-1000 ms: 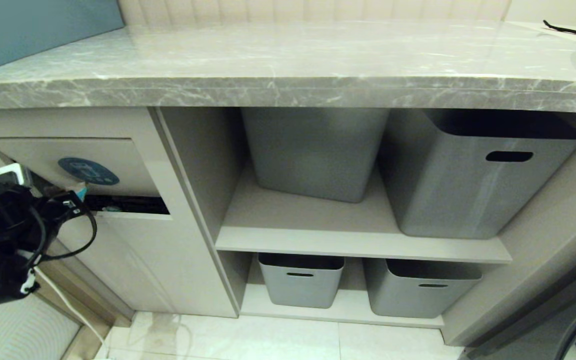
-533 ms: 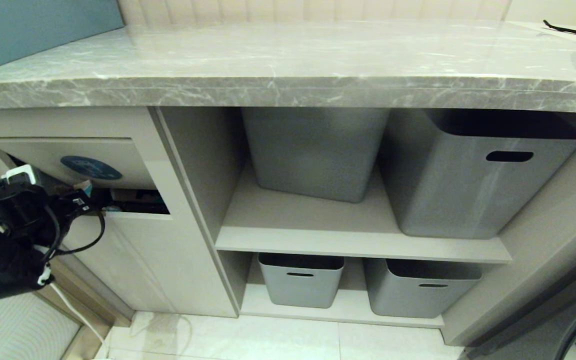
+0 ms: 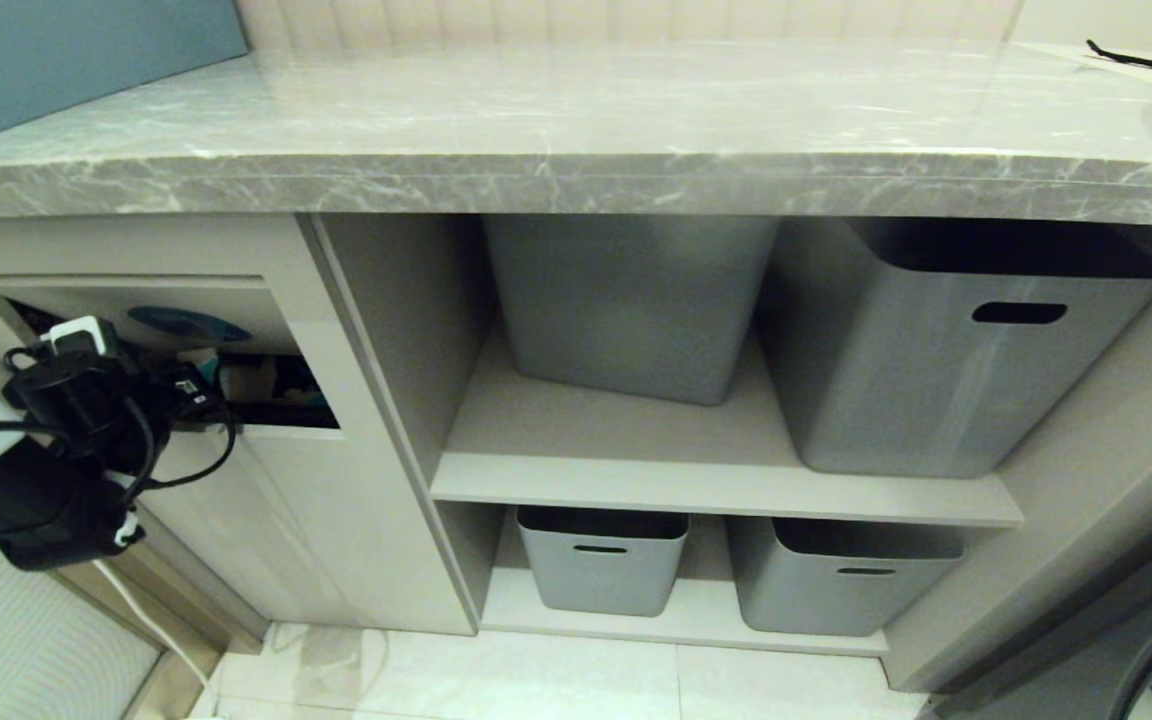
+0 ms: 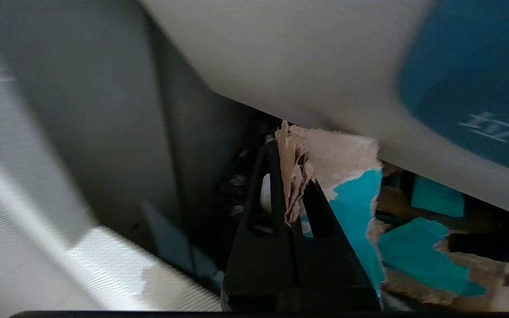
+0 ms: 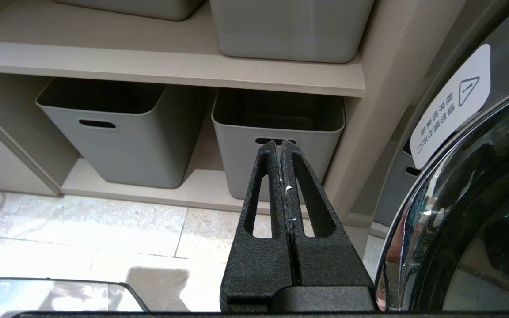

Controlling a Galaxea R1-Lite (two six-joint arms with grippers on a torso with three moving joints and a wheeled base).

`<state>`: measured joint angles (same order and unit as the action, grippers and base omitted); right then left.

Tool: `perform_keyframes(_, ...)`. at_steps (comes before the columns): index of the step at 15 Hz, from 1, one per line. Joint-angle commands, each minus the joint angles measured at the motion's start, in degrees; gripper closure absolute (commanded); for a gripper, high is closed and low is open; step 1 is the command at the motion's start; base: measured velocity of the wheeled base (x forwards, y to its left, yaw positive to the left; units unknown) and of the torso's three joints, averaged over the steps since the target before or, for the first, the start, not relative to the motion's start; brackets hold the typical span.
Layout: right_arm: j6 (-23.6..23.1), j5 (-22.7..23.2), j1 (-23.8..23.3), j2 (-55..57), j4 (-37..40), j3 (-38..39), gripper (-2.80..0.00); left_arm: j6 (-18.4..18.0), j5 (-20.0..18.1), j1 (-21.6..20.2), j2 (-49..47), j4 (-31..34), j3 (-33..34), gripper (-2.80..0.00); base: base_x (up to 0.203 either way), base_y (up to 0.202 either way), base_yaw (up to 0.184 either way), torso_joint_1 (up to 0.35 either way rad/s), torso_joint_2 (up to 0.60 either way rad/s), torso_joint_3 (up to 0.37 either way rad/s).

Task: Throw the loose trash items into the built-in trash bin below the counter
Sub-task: Put the garbage in the trash can

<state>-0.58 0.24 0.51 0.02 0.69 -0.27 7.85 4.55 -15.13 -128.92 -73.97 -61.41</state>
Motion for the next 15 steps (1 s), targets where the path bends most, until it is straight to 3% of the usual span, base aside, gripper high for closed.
perform_keyframes(1, 0.0, 0.0, 0.0, -0.1, 0.0, 0.0, 0.00, 0.0, 0.2, 0.6, -1.4, -0.3, -0.9, 0.00, 0.000, 0.000, 0.000, 0.000, 0.00, 0.000)
perform_keyframes(2, -0.1, 0.0, 0.0, -0.1, 0.0, 0.0, 0.00, 0.0, 0.1, 1.0, -2.0, -0.3, -0.9, -0.39, 0.000, 0.000, 0.000, 0.000, 0.00, 0.000)
perform_keyframes(3, 0.0, 0.0, 0.0, -0.1, 0.0, 0.0, 0.00, 0.0, 0.1, 1.2, -2.0, -0.3, -1.0, -2.80, 0.000, 0.000, 0.000, 0.000, 0.00, 0.000)
perform_keyframes(15, 0.0, 0.0, 0.0, -0.1, 0.0, 0.0, 0.00, -0.4, 1.1, 3.0, -2.6, 0.3, -5.4, -2.80, 0.000, 0.000, 0.000, 0.000, 0.00, 0.000)
